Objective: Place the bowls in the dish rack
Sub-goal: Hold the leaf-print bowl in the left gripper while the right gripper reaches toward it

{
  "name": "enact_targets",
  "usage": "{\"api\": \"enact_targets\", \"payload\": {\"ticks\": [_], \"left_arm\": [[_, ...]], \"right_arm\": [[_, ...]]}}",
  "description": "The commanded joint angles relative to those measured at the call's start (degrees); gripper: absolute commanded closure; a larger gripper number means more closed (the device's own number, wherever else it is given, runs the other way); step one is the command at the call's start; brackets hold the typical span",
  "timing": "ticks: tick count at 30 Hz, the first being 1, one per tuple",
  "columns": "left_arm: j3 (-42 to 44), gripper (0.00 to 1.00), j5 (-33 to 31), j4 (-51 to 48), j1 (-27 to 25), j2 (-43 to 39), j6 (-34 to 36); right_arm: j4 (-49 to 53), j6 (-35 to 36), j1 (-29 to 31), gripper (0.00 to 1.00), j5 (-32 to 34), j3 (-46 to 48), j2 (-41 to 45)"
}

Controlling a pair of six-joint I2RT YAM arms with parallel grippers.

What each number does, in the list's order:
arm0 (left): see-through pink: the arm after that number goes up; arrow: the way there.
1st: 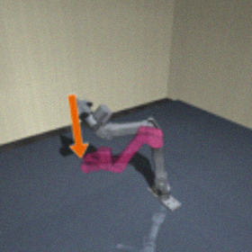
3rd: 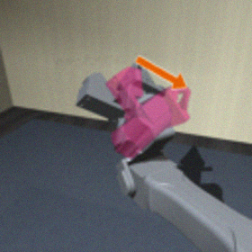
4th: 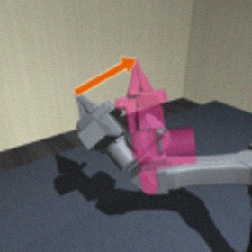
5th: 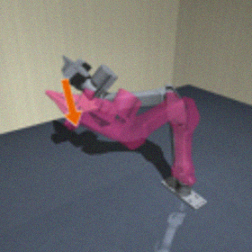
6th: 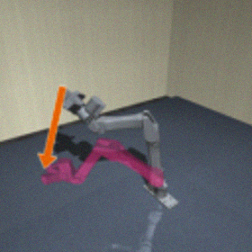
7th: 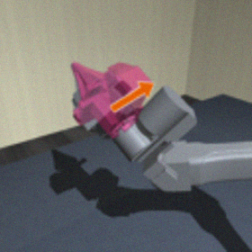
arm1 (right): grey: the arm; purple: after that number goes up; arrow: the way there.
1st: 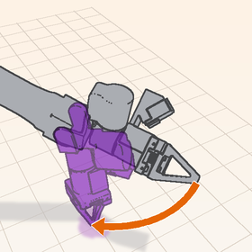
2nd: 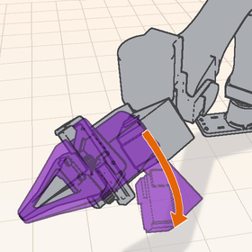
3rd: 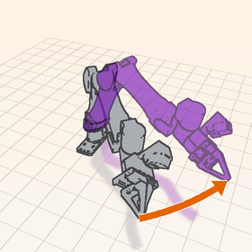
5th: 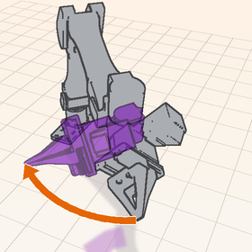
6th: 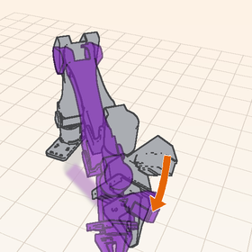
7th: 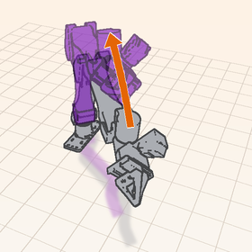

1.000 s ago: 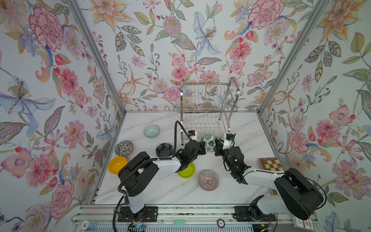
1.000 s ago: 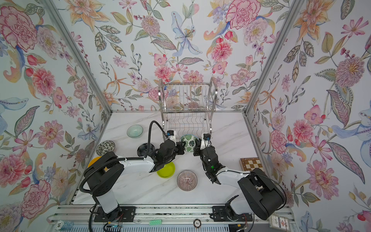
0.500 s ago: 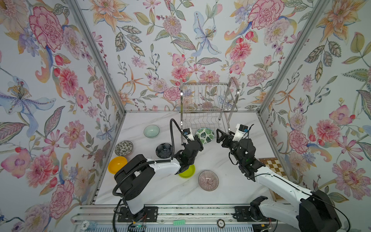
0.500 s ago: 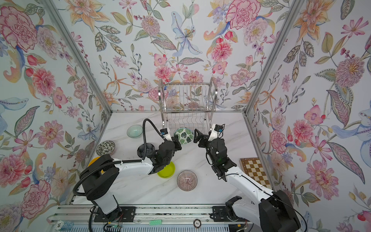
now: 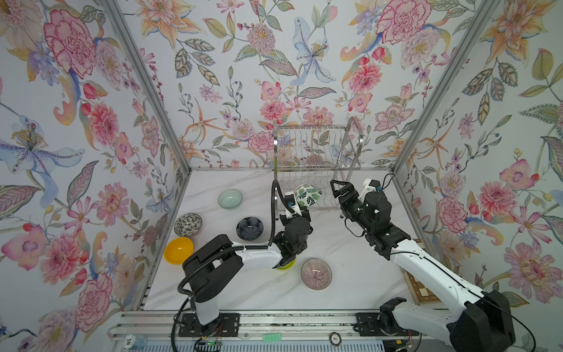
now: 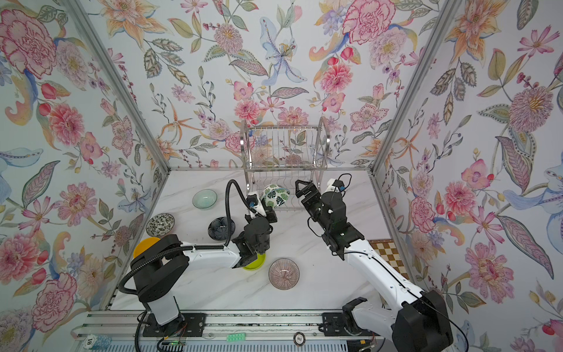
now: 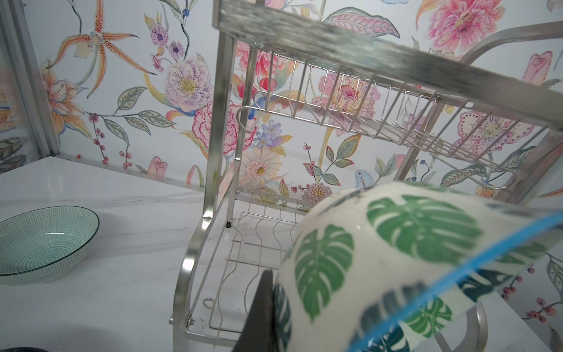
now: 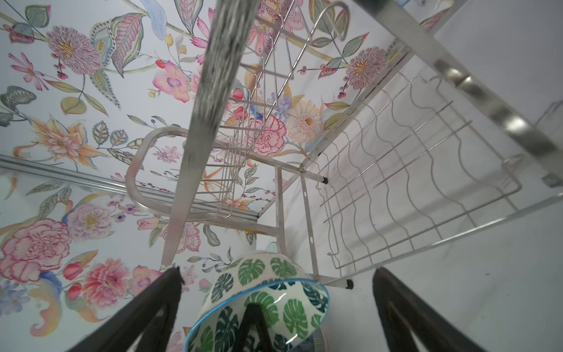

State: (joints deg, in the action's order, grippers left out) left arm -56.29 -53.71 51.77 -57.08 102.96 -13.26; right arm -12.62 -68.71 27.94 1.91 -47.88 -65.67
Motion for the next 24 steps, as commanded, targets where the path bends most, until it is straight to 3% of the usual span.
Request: {"api": "enact_targets", "payload": {"ticks": [1, 6, 10, 24], "left_arm": [[-2.25, 1.0, -2.94, 3.29, -0.66, 0.67, 2.09], [-2.41, 1.0, -1.77, 3.51, -0.67, 0.74, 2.75], [-3.21, 1.0, -0.94, 2.46, -0.66, 1.09, 3.13], [-1.74, 1.0, 0.81, 4.69, -0.66, 0.75, 3.63]], "right_arm": [[-1.39, -10.82, 1.9, 0.03, 0.35, 0.65, 3.03], [-5.72, -19.79, 3.17, 0.14, -0.85, 0.66, 1.12], [-7.81, -24.56, 6.57, 0.18, -0.6, 0.06, -0.9], [-13.41, -29.07, 8.49, 0.41, 1.5, -1.66, -6.16]]}}
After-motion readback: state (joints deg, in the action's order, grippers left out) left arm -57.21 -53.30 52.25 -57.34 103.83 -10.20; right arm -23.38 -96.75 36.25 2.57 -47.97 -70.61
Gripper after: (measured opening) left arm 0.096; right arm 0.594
